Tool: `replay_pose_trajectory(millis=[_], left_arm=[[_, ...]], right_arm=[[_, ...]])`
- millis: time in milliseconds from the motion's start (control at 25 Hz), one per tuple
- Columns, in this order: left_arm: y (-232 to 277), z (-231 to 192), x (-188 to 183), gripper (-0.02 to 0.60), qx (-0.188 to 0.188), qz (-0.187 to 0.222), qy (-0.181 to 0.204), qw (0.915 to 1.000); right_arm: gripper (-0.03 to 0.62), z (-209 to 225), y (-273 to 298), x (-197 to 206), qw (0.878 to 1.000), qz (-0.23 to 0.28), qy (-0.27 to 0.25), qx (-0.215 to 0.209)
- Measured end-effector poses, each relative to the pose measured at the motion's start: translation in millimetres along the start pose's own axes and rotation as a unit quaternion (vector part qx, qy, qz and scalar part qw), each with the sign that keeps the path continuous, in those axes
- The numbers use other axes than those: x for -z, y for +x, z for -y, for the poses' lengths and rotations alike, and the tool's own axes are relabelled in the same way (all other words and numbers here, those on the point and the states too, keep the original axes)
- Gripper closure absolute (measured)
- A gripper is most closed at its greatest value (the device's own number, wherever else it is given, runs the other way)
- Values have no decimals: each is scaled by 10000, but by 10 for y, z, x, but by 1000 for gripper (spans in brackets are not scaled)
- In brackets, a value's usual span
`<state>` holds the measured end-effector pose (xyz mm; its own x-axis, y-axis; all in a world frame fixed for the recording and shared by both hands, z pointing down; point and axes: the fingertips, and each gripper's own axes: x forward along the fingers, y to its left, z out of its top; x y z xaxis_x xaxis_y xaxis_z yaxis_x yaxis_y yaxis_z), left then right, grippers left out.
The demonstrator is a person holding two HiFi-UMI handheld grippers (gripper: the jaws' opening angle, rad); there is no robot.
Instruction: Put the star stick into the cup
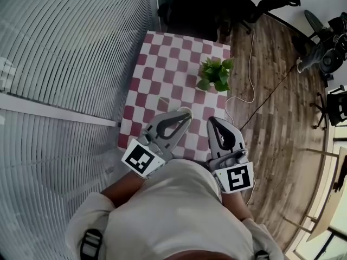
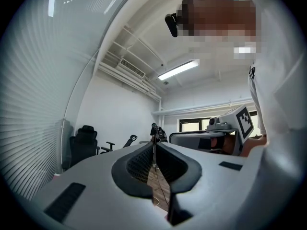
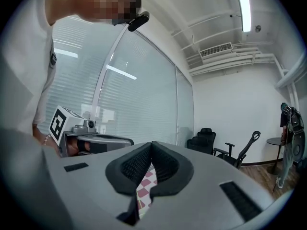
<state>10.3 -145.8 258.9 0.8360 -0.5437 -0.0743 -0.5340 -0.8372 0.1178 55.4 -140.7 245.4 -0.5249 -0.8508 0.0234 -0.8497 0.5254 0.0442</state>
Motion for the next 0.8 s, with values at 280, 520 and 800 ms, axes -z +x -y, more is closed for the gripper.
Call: replay_pose_trajectory(millis=[280, 520, 800], left_arm=[[-24, 16, -54, 535, 50, 77, -25, 10000], [-42, 22, -92, 535, 102, 58, -11, 9999], [-55, 16, -98, 535, 69, 92, 9, 9999]], right_arm=[[563, -26, -29, 49, 9997, -100, -169, -109], [562, -17, -21, -23, 9999, -2, -104, 7], [563, 10, -60, -6, 9998, -30, -216, 38]])
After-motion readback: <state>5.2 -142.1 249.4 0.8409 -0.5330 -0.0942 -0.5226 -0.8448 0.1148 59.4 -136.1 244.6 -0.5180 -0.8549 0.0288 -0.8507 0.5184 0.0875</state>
